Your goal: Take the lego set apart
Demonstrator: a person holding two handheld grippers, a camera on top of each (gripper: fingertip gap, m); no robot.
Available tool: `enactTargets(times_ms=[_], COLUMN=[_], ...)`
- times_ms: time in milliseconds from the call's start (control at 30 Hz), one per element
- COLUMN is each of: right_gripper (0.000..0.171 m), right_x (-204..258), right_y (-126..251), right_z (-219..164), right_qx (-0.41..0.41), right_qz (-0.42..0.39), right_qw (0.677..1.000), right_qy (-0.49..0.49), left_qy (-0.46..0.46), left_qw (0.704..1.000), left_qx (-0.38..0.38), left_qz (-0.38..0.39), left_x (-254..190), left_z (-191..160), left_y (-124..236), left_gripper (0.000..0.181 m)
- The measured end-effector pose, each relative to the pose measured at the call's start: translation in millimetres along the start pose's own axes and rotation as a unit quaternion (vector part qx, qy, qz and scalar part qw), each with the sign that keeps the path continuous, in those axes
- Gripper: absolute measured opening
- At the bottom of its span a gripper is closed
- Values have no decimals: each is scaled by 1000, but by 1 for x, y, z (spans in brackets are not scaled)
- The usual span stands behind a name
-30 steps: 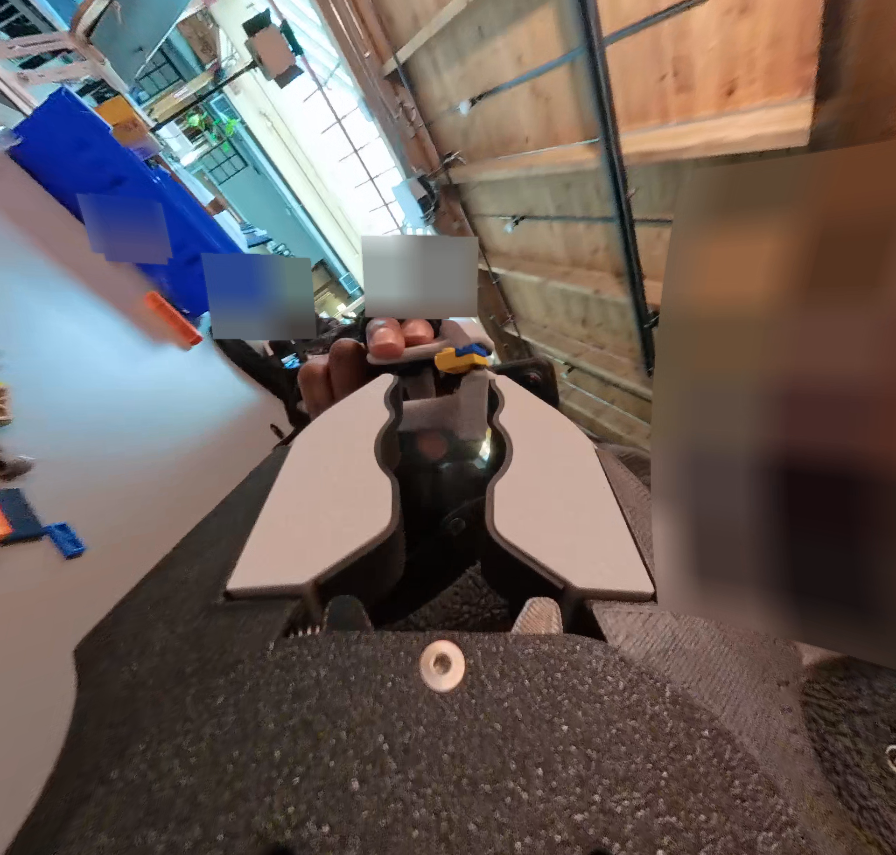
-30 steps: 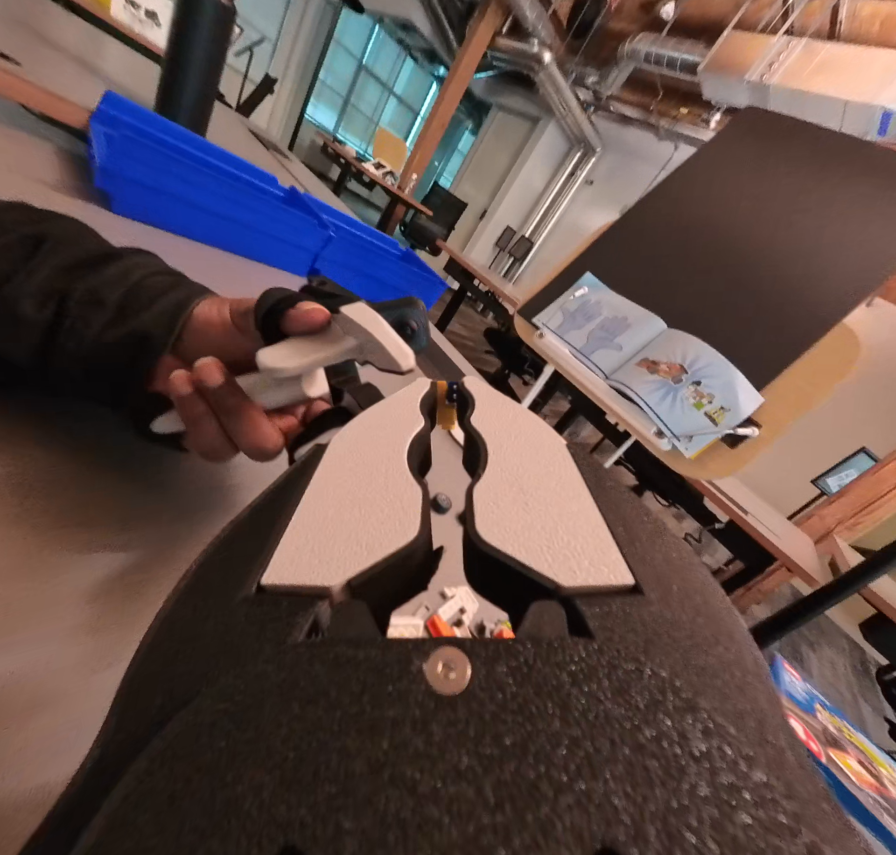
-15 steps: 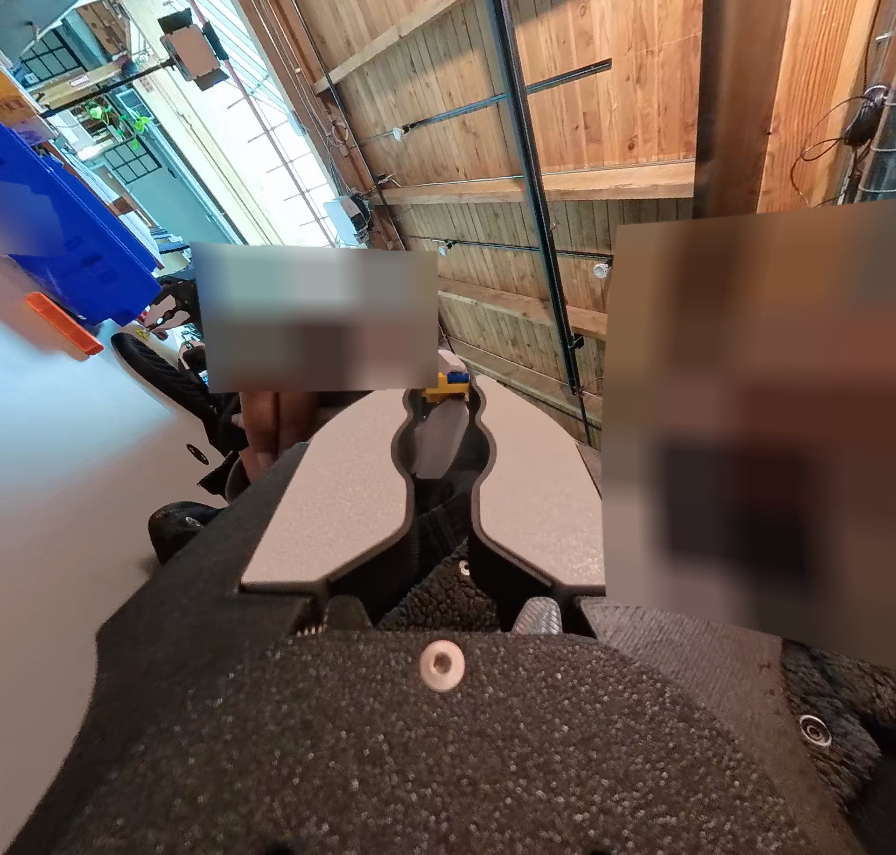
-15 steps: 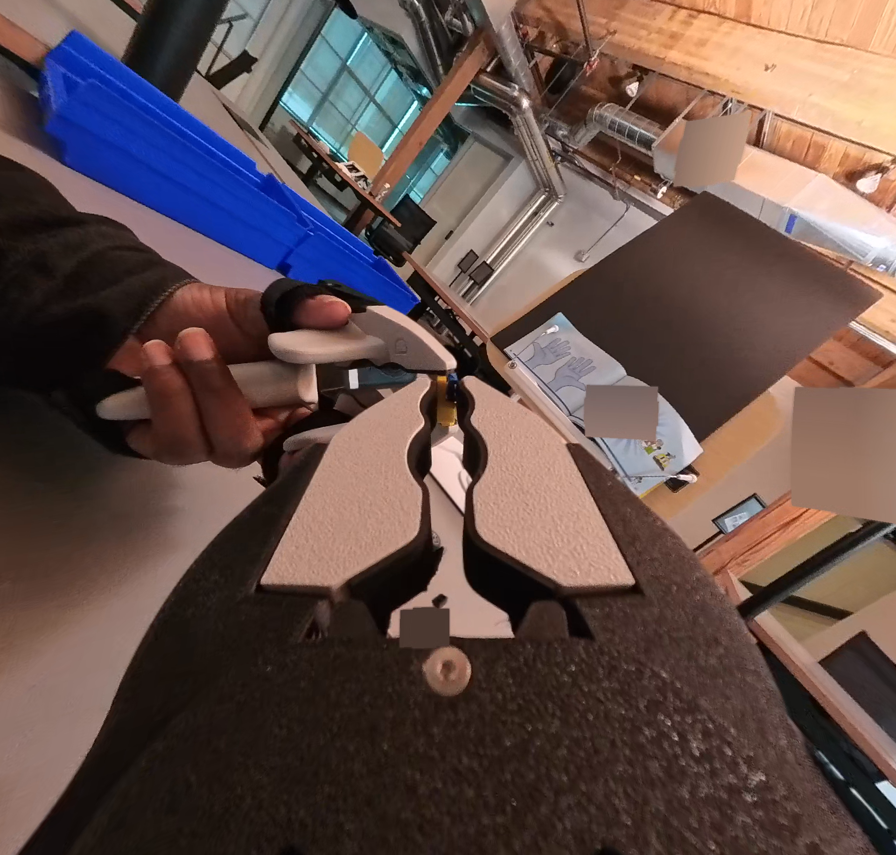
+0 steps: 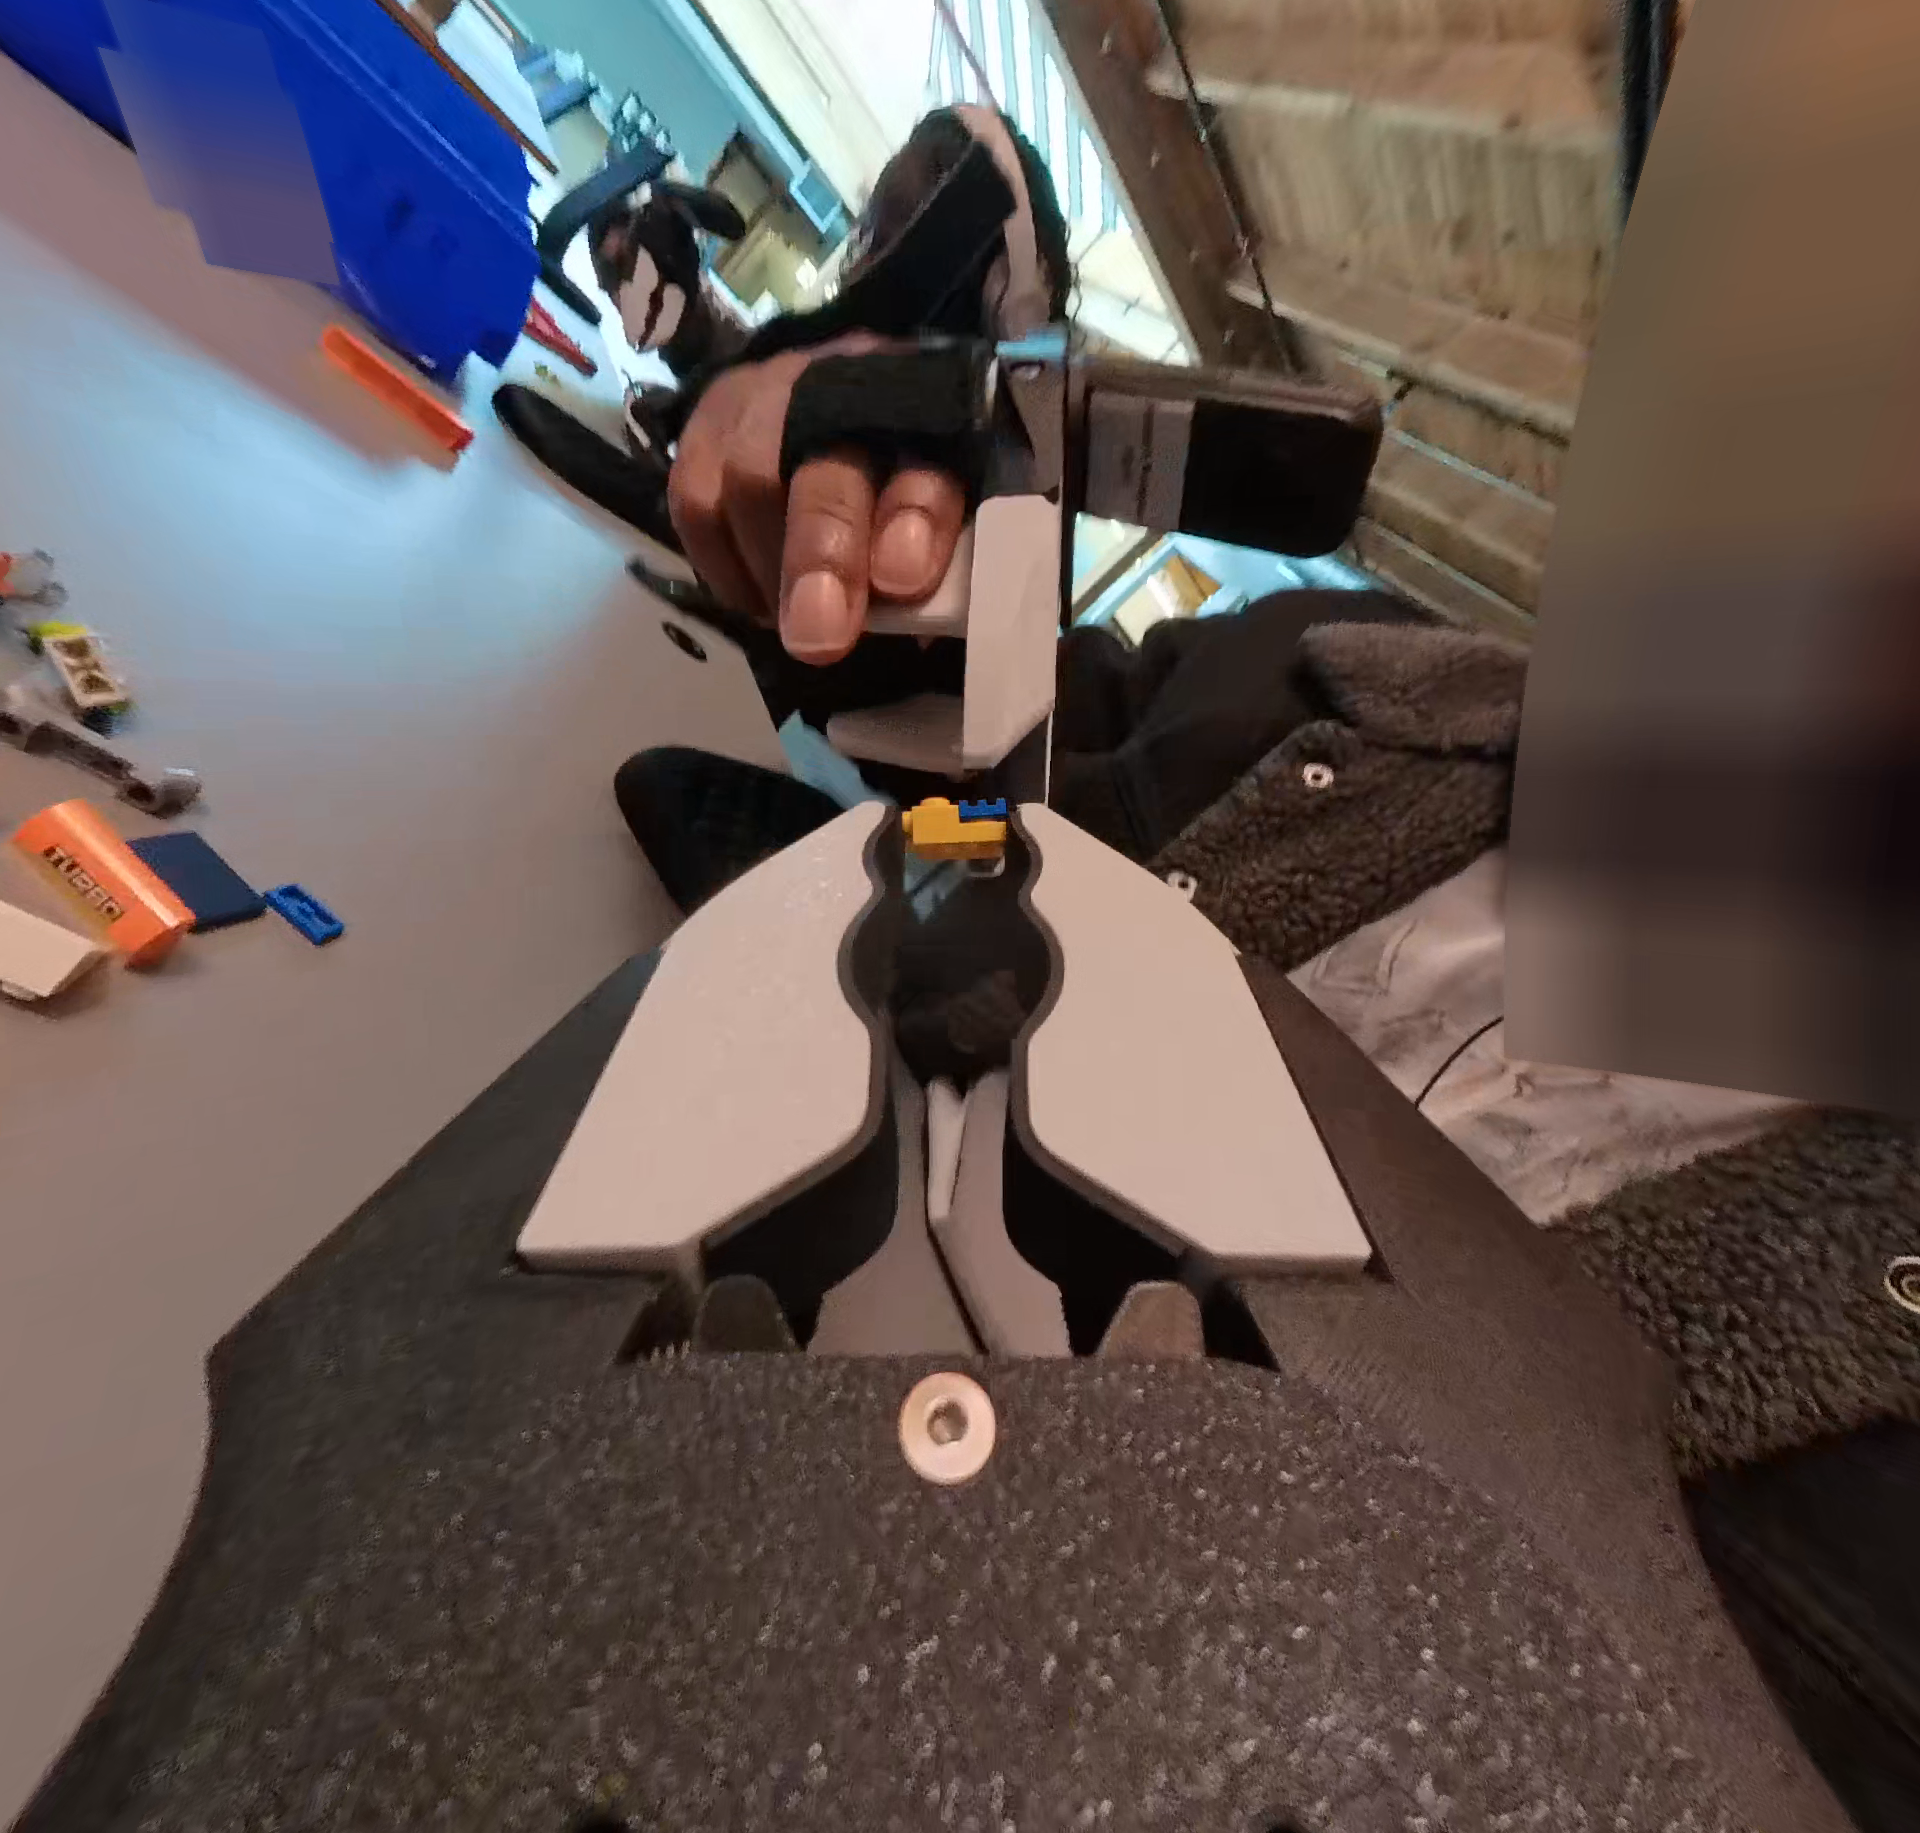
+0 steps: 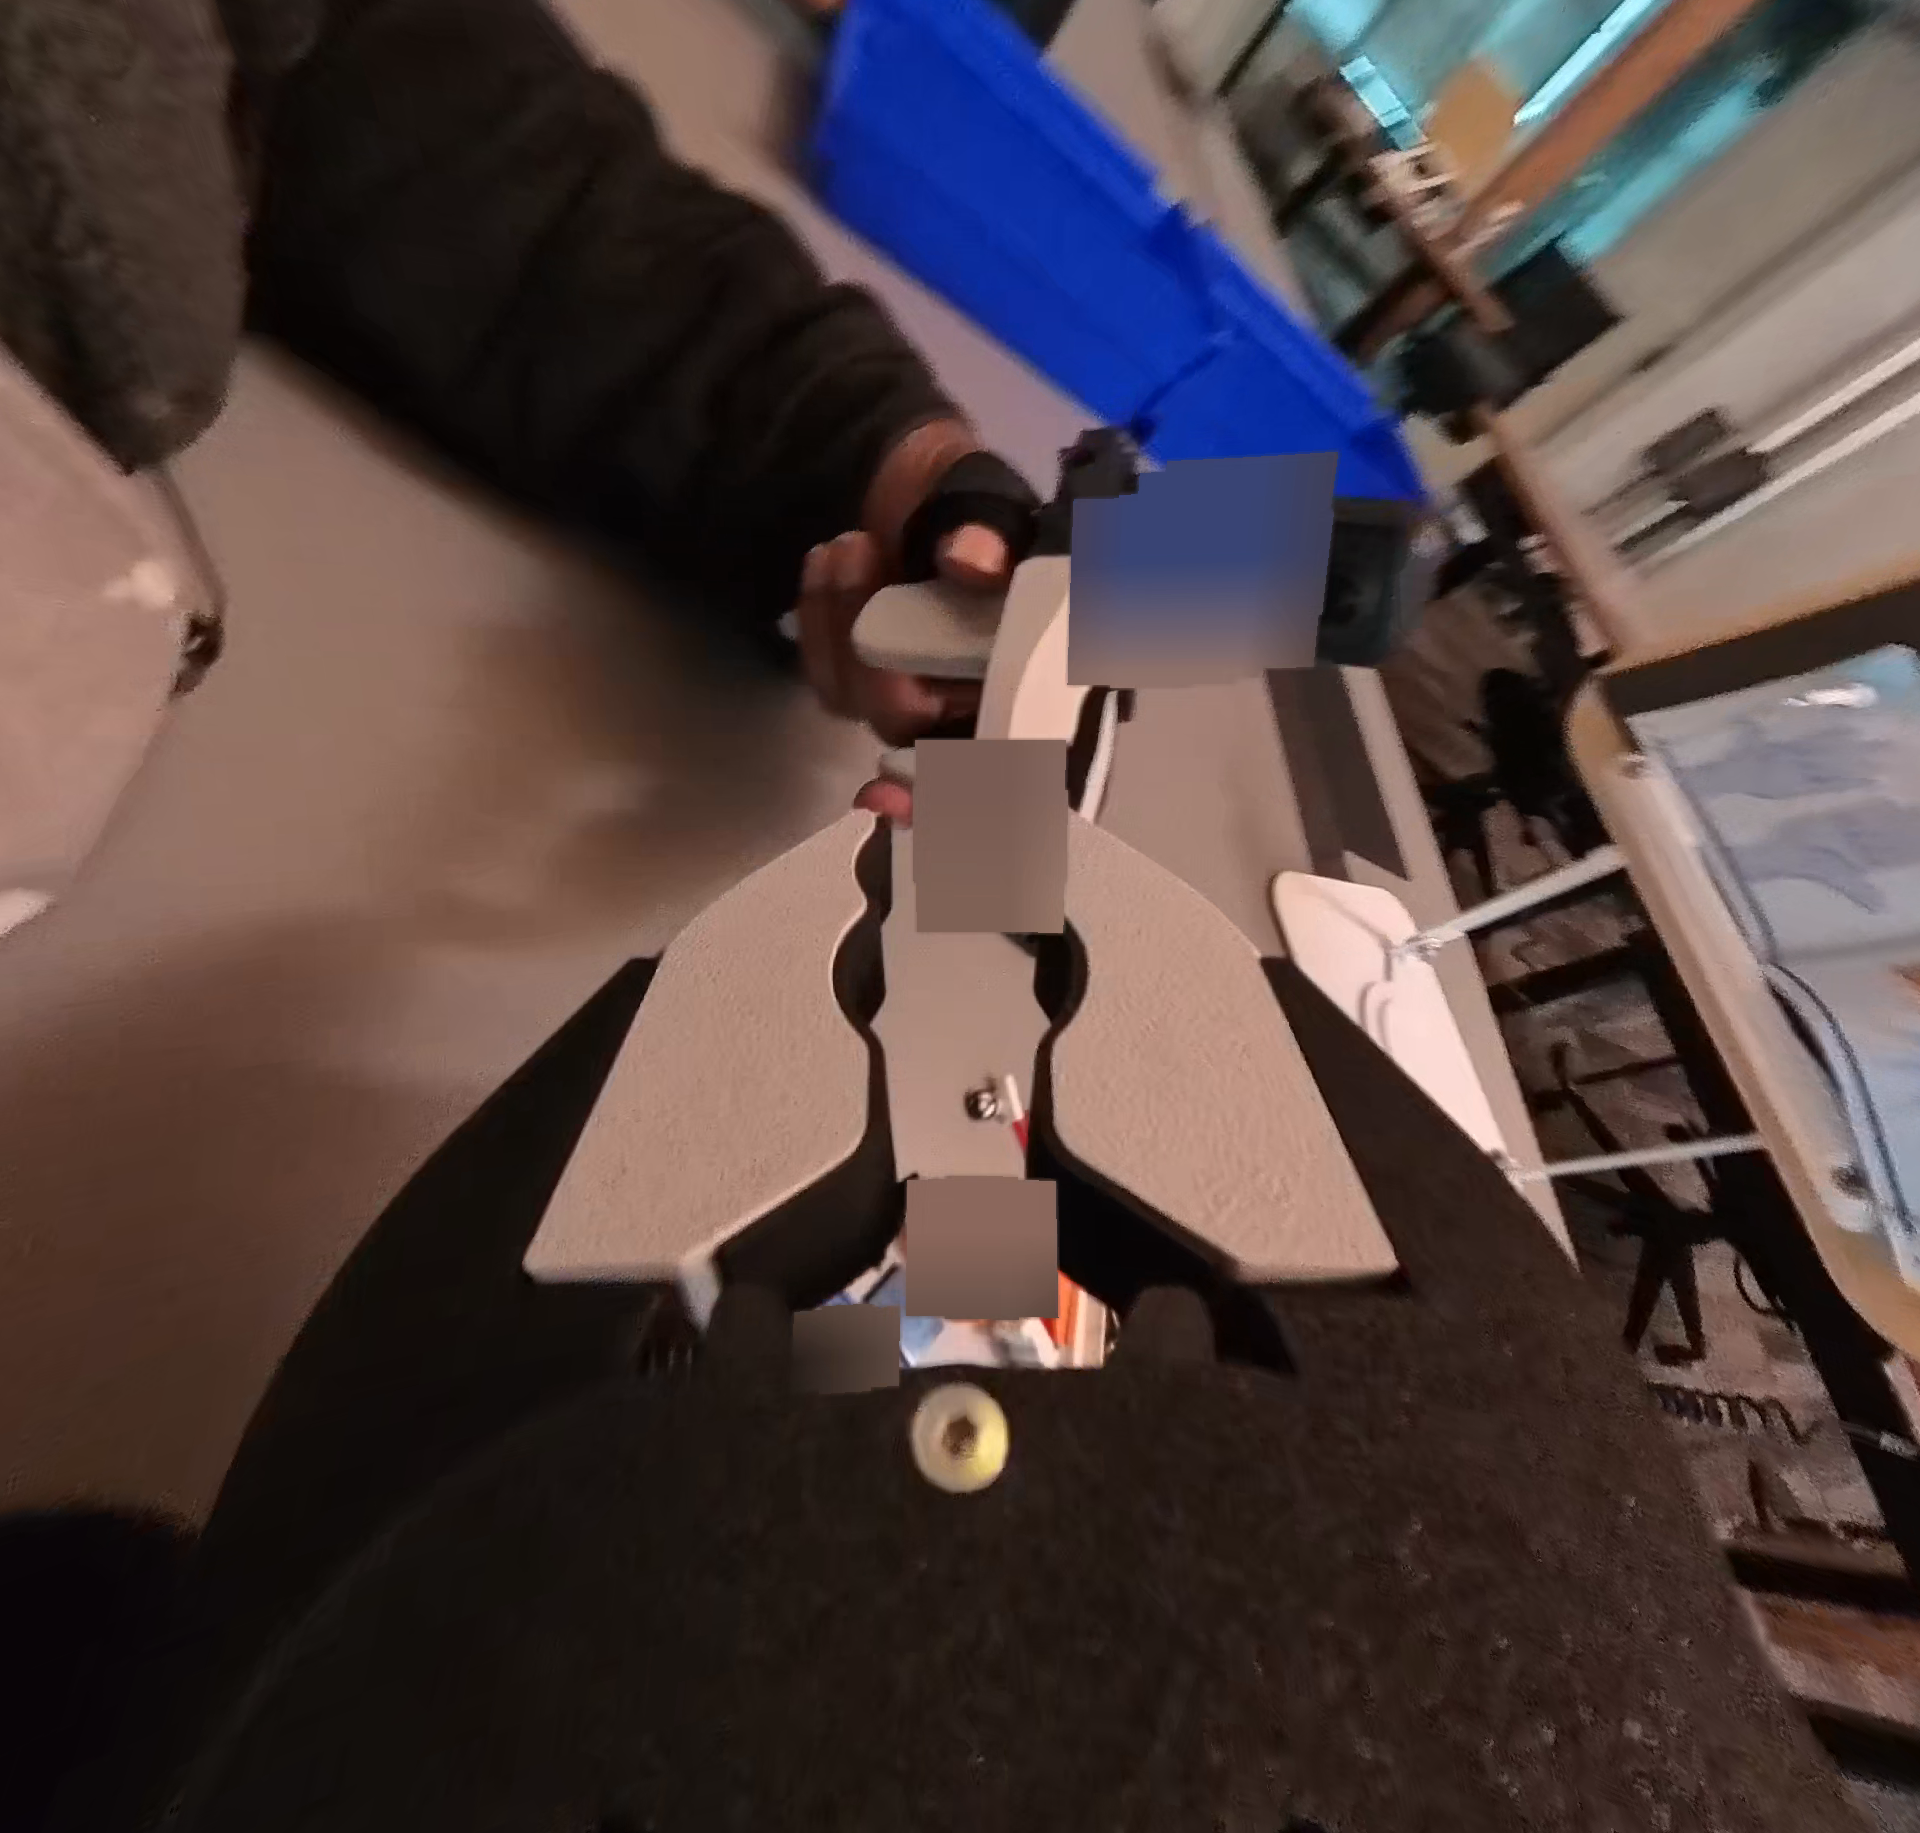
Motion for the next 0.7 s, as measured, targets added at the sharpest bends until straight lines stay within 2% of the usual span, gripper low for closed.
enactTargets(times_ms=[167, 333, 600, 700], right_gripper=[24, 17, 16, 16], right_x=[2, 6, -2, -7], right_y=[-9, -18, -6, -2], right_z=[3, 2, -3, -20], right_qx=[51, 63, 55, 94], right_qz=[74, 96, 60, 45], right_qw=[995, 990, 994, 994], right_qy=[50, 79, 69, 43], left_qy=[5, 5, 7, 7], left_qw=[998, 996, 997, 997], left_qx=[55, 83, 64, 54], left_qz=[10, 15, 33, 55], left_x=[1, 2, 4, 7], left_z=[-8, -12, -8, -6], left_y=[-5, -8, 7, 9], left_gripper=[18, 18, 18, 18])
Point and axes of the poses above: each gripper's, where its closed fingertips meet, y back along the fingers, z out of its top, x = y × z across the jaws, the point moved 9 cm from there along y, back along the fingers, and after that the axes turned 2 degrees about x, right-handed, at the moved point
